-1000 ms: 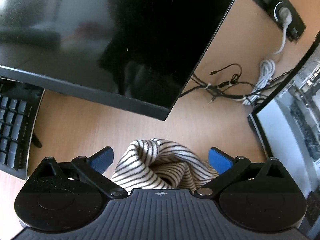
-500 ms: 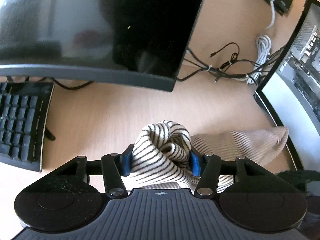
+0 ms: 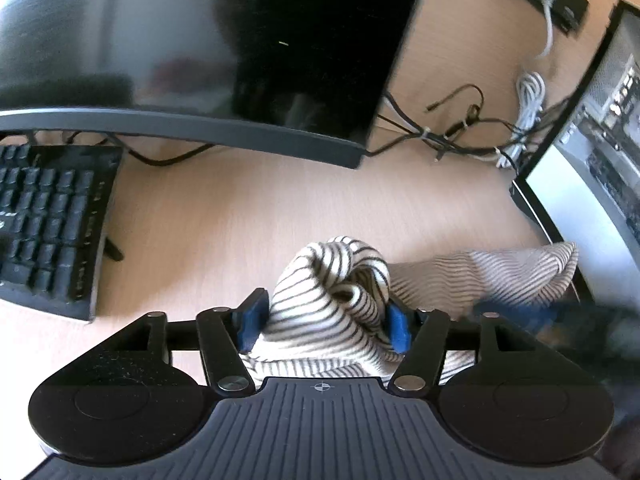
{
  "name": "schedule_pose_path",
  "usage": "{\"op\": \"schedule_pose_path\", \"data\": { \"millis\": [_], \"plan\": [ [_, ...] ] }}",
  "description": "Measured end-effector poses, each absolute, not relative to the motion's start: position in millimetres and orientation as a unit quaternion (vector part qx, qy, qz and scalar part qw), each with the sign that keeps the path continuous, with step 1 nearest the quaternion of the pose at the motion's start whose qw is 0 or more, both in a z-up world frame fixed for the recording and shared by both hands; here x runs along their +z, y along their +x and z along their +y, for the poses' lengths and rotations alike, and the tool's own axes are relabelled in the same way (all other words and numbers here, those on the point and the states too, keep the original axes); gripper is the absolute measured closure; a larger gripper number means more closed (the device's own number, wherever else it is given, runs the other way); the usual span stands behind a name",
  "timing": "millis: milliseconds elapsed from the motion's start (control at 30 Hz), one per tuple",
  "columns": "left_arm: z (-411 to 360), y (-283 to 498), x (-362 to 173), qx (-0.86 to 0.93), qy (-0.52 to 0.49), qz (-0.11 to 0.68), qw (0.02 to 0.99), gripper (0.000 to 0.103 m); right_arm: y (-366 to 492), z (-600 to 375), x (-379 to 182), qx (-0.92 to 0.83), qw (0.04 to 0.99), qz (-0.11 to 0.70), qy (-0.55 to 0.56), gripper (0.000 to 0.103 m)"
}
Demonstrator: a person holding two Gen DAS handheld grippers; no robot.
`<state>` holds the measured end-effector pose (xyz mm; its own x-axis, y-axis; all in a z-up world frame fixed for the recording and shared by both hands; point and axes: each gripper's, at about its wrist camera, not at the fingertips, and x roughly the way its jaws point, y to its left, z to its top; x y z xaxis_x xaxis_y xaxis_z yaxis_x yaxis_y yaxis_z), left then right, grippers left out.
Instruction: Fold clothes
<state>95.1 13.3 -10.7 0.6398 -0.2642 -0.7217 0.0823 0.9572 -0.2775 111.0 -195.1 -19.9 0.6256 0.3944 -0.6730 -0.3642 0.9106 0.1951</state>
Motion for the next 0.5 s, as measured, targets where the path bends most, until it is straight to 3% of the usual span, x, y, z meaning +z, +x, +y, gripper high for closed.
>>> {"op": "schedule_pose_path", "data": {
  "millis": [133,267,500],
  "plan": [
    [41,86,3,-0.076,-0.146,0.398,0.902,0.028,100,-194,-30,0.217,0.893,0.394,0.016,0.076],
    [47,76,33,-0.071,-0.139,0.364,0.918,0.031,94,-186,-35,0.215,0.894,0.392,0.007,0.076],
    [-12,93,58,-0.167,-0.088,0.321,0.928,0.026,98,-187,-35,0.218,0.894,0.391,0.014,0.076]
  ]
}}
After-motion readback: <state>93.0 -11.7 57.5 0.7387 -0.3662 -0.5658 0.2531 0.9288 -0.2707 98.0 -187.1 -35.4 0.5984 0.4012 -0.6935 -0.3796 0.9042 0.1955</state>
